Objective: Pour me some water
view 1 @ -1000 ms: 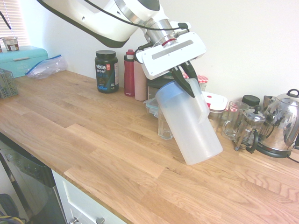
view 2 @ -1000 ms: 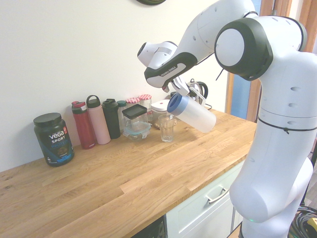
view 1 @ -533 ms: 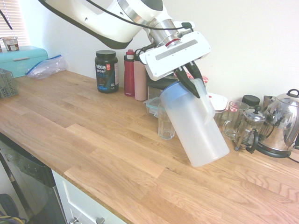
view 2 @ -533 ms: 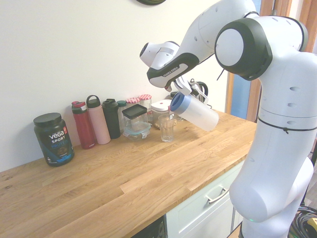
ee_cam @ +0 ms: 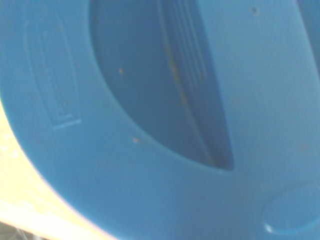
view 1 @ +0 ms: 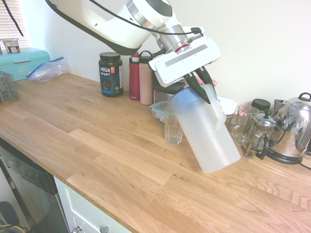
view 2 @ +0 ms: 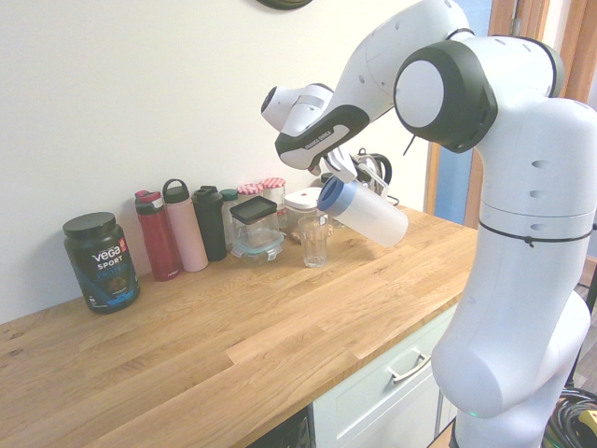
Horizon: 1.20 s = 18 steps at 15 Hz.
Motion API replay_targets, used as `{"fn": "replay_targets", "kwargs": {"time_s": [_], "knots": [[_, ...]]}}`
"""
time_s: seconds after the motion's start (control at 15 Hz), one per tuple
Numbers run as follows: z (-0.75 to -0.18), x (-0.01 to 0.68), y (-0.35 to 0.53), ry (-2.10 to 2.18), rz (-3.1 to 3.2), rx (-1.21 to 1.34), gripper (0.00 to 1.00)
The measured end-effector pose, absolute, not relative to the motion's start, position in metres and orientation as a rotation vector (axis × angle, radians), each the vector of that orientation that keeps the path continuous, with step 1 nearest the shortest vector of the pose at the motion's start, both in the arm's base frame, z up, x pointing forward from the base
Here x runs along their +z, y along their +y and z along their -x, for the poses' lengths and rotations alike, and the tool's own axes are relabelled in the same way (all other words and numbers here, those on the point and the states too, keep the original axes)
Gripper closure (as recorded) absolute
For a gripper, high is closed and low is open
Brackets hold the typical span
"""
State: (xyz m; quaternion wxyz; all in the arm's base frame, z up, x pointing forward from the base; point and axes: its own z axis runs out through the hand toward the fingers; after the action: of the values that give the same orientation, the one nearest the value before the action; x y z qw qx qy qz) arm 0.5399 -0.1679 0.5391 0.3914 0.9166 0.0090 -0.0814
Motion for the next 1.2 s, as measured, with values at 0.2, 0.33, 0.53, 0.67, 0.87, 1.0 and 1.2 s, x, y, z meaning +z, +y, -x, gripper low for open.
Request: {"fn": "replay_targets", "kwargs": {"time_s": [0.2, 0.33, 0.53, 0.67, 0.87, 1.0, 1.2], "knots": [[-0.512, 0.625, -0.166, -0.014, -2.503, -0.082, 1.00], [-0.482, 0.687, -0.153, -0.052, -2.622, 0.029, 1.00], [-0.458, 0.748, -0.113, -0.097, -2.794, 0.189, 1.00], [-0.454, 0.772, -0.064, -0.152, -2.905, 0.278, 1.00], [-0.459, 0.785, 0.024, -0.275, -3.065, 0.371, 1.00], [-0.473, 0.779, 0.068, -0.394, -3.150, 0.429, 1.00], [-0.495, 0.755, 0.115, -0.594, -3.220, 0.568, 1.00]]}}
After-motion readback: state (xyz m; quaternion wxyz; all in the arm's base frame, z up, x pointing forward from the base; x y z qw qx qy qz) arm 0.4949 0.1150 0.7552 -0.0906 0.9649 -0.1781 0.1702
